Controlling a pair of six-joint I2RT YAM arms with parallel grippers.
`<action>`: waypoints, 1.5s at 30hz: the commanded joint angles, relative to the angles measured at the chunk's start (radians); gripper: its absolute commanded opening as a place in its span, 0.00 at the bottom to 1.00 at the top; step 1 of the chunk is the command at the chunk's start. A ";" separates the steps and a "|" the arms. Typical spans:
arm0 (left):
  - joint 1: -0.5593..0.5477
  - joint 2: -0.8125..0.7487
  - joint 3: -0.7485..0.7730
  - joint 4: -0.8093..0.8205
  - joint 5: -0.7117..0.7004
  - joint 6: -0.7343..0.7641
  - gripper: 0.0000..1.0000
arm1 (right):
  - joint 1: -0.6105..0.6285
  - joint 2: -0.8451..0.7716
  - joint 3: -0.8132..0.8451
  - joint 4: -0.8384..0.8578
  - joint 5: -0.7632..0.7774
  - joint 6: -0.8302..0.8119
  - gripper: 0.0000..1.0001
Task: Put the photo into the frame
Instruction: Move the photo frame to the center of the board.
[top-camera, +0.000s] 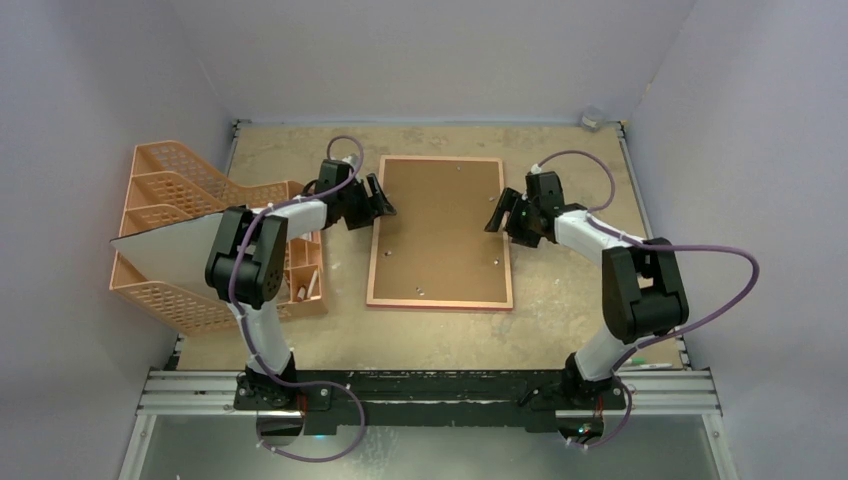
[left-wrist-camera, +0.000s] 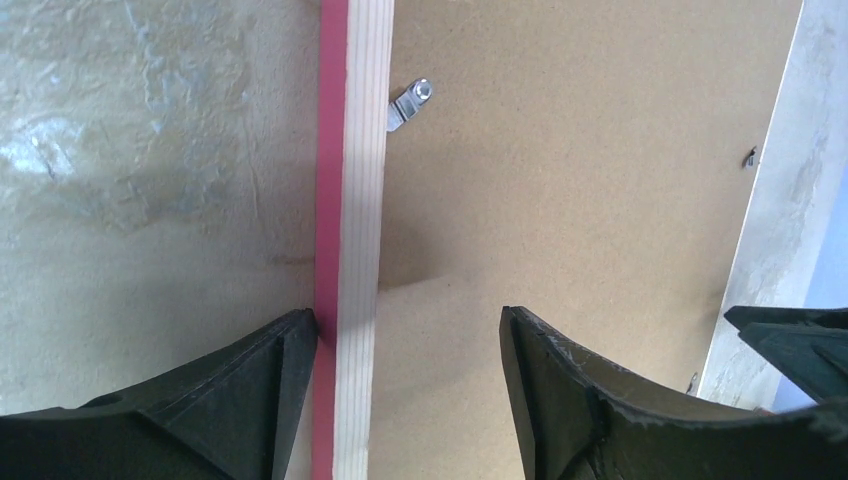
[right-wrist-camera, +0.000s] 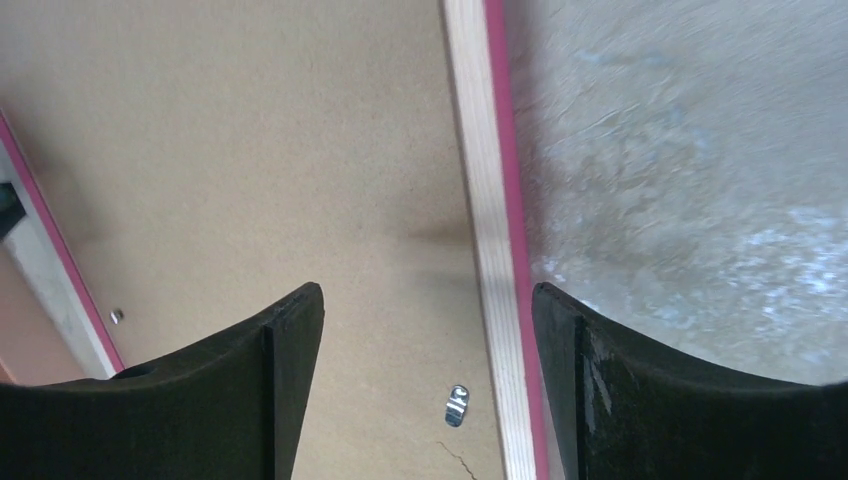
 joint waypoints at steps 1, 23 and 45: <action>-0.012 -0.030 -0.040 -0.080 -0.089 -0.038 0.71 | -0.010 -0.062 0.062 -0.054 0.124 0.012 0.79; -0.011 -0.048 -0.098 -0.097 -0.002 0.047 0.71 | -0.010 0.133 0.203 -0.023 0.062 -0.027 0.58; -0.011 -0.018 -0.117 -0.022 0.002 0.039 0.70 | -0.010 0.194 0.236 0.036 -0.115 -0.029 0.55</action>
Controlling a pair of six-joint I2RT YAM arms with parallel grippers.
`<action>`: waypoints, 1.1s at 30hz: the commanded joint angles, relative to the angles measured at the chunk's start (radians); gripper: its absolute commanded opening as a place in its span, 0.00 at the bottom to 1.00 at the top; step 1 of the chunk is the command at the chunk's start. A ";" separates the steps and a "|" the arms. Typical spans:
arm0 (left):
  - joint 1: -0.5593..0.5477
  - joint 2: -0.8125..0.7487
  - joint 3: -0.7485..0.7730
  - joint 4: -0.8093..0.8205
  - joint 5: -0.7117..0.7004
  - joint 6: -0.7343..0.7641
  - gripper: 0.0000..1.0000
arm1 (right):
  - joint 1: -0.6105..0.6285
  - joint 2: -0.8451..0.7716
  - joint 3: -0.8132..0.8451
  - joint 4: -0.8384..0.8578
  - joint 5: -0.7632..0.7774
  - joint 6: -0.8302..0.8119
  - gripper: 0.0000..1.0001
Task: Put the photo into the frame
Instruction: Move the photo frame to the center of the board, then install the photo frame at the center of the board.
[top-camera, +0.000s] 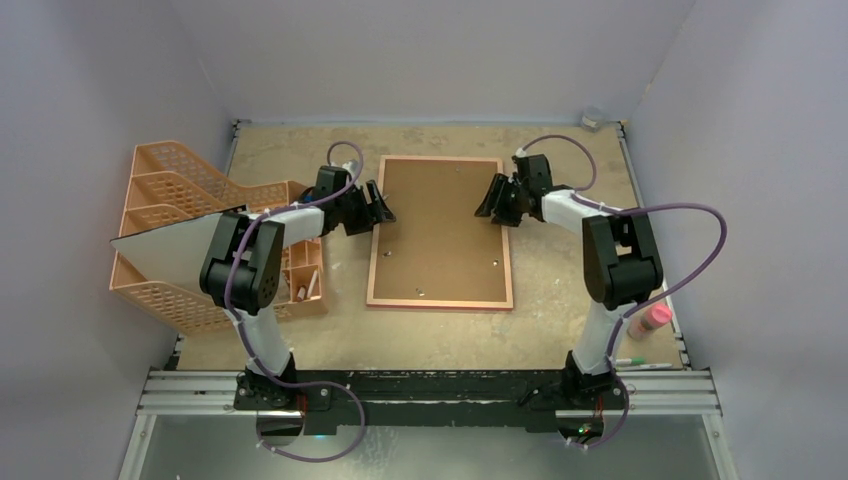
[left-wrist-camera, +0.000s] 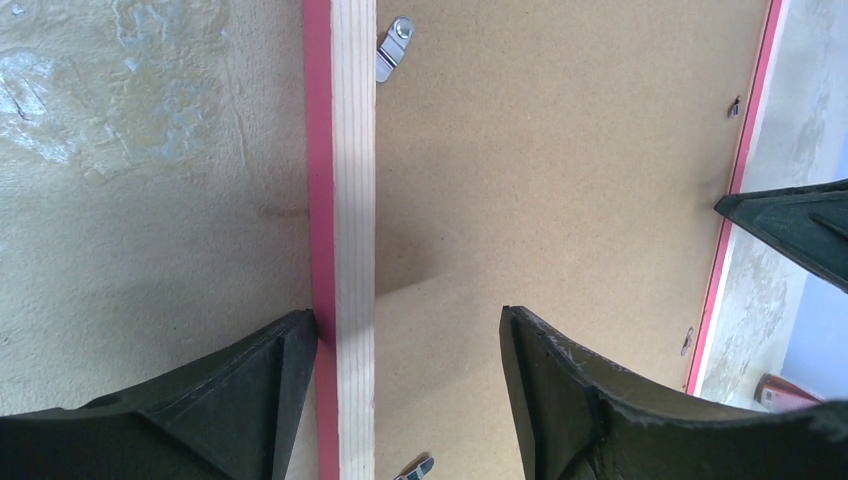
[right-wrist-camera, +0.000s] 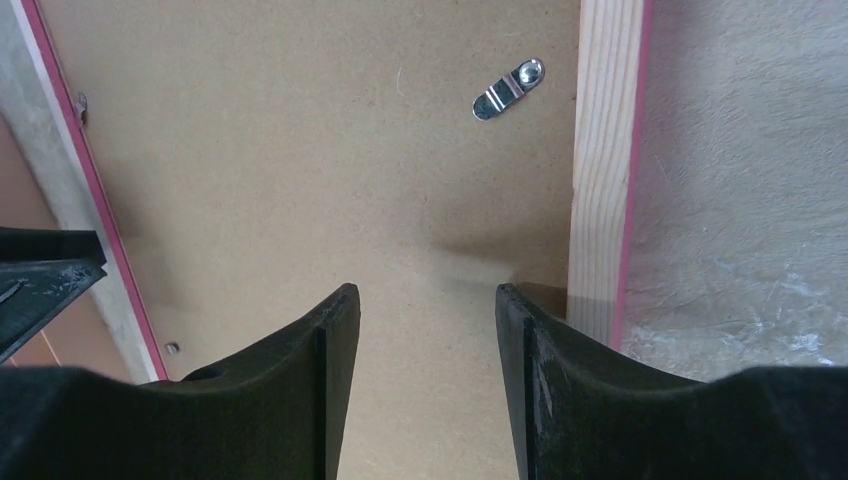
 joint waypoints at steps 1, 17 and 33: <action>-0.005 0.033 -0.029 -0.064 -0.034 0.023 0.70 | 0.004 -0.043 0.033 -0.037 0.014 0.007 0.55; -0.008 0.018 -0.061 -0.157 -0.154 -0.002 0.55 | 0.057 -0.297 -0.120 -0.320 0.298 -0.018 0.77; -0.008 -0.015 -0.058 -0.182 -0.167 0.015 0.51 | 0.172 -0.268 -0.181 -0.398 0.406 -0.068 0.78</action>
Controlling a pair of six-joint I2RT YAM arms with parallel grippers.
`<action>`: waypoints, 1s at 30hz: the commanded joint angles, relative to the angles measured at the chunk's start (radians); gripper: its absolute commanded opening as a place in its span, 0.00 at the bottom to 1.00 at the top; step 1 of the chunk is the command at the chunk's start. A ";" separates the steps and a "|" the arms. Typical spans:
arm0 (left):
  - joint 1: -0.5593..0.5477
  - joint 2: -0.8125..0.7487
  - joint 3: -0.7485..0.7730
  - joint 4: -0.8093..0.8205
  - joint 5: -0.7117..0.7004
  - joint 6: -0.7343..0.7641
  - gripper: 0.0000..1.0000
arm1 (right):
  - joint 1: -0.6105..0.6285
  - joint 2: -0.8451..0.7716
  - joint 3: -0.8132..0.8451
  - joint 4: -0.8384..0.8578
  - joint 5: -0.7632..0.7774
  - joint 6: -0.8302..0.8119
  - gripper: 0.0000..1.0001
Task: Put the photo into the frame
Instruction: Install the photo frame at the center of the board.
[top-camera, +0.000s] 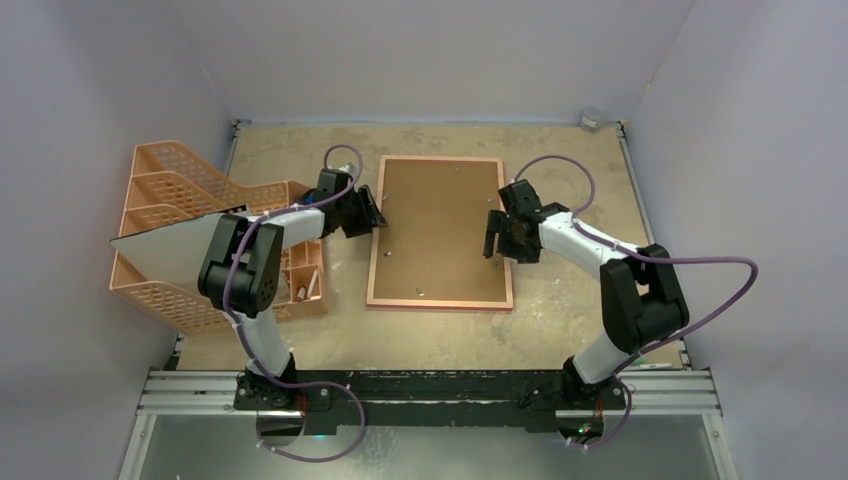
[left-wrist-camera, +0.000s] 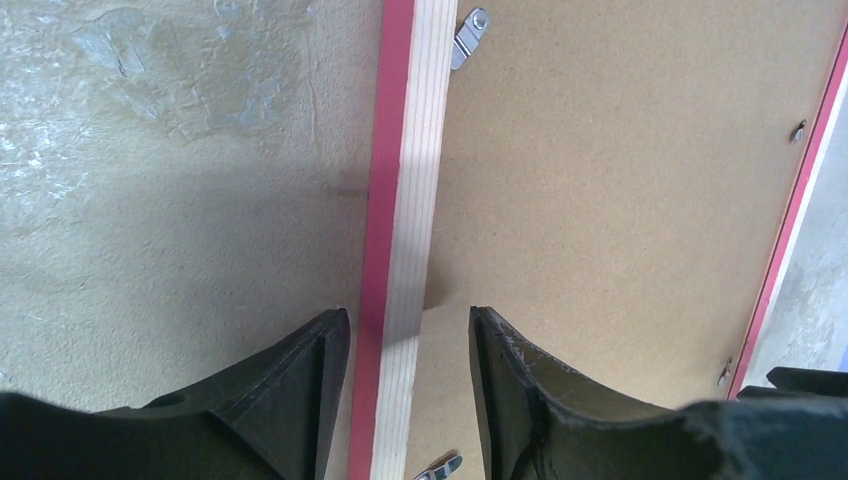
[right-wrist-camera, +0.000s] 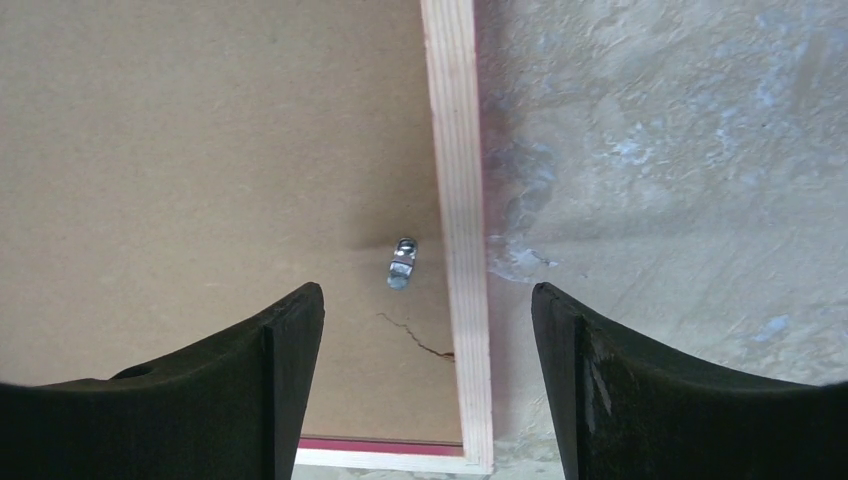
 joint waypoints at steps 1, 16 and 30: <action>0.000 0.001 -0.047 -0.126 -0.046 0.023 0.51 | -0.002 0.009 -0.017 -0.015 0.033 -0.060 0.78; 0.000 0.006 -0.009 -0.170 -0.044 0.025 0.52 | -0.002 0.042 -0.036 0.015 0.017 -0.133 0.69; 0.000 0.028 0.006 -0.189 -0.051 0.039 0.52 | -0.002 0.070 -0.013 0.015 0.041 -0.133 0.64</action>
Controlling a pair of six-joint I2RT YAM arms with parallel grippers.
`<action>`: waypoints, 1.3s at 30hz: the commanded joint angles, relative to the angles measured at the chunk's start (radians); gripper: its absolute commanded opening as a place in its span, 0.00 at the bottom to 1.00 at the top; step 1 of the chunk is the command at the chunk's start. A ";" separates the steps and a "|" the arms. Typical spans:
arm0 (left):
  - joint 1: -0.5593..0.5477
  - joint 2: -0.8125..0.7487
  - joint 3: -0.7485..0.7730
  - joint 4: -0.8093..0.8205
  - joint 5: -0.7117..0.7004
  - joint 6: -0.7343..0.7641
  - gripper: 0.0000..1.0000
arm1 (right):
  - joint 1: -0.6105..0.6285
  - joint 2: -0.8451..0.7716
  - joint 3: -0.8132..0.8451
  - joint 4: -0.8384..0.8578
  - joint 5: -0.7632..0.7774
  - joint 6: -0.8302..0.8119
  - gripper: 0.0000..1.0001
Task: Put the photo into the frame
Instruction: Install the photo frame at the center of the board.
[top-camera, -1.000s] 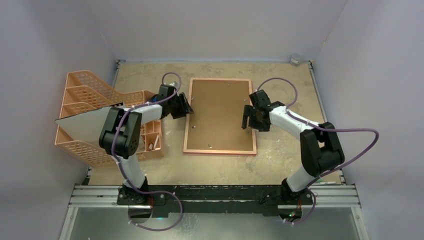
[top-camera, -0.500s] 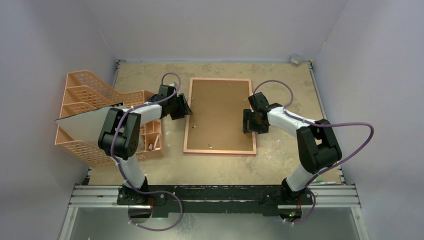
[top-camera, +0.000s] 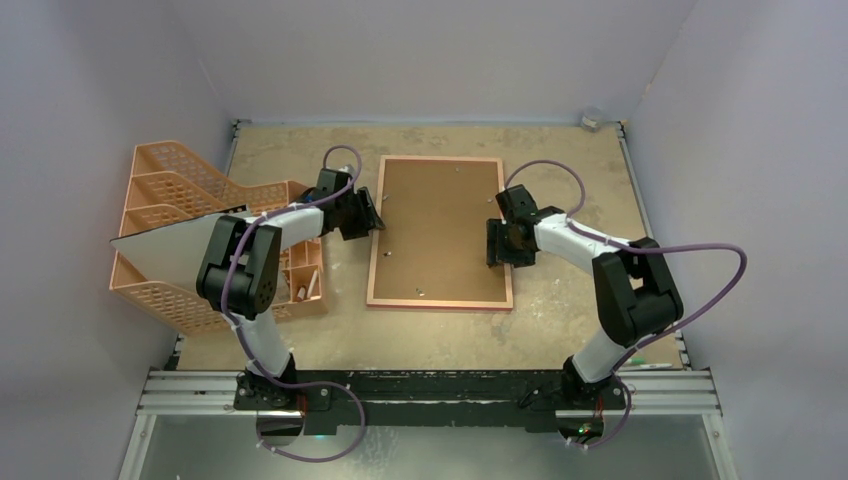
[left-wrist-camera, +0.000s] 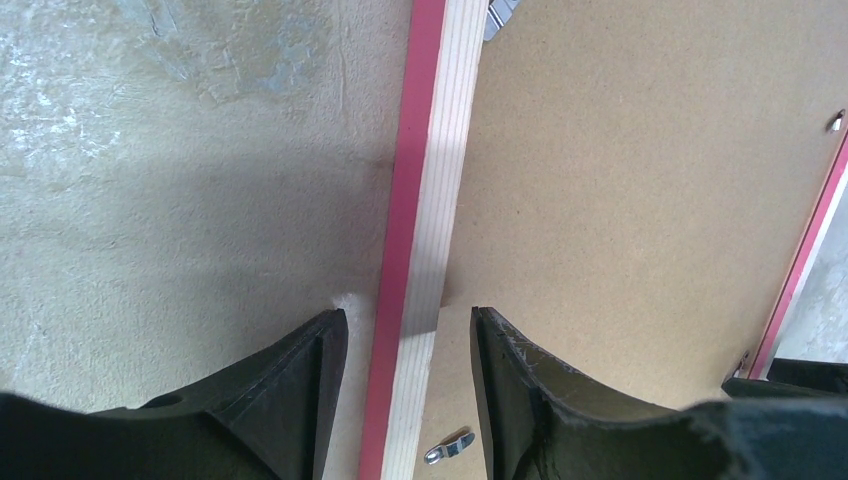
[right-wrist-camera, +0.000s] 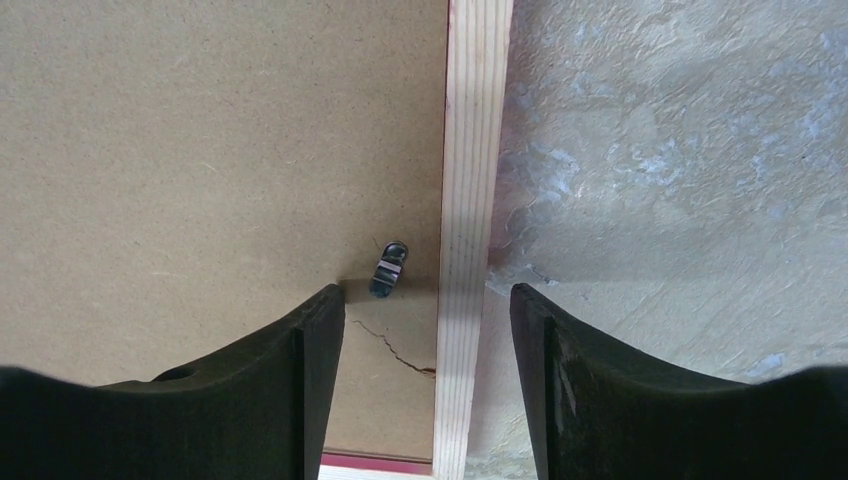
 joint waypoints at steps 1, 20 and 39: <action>0.000 0.047 -0.006 -0.108 -0.032 0.031 0.52 | 0.002 0.032 0.021 -0.015 0.065 -0.004 0.63; 0.000 0.047 -0.007 -0.113 -0.031 0.030 0.52 | 0.002 0.034 0.008 -0.010 0.030 -0.016 0.35; 0.000 0.047 -0.011 -0.110 -0.024 0.022 0.51 | 0.001 0.007 0.005 0.036 0.030 0.020 0.21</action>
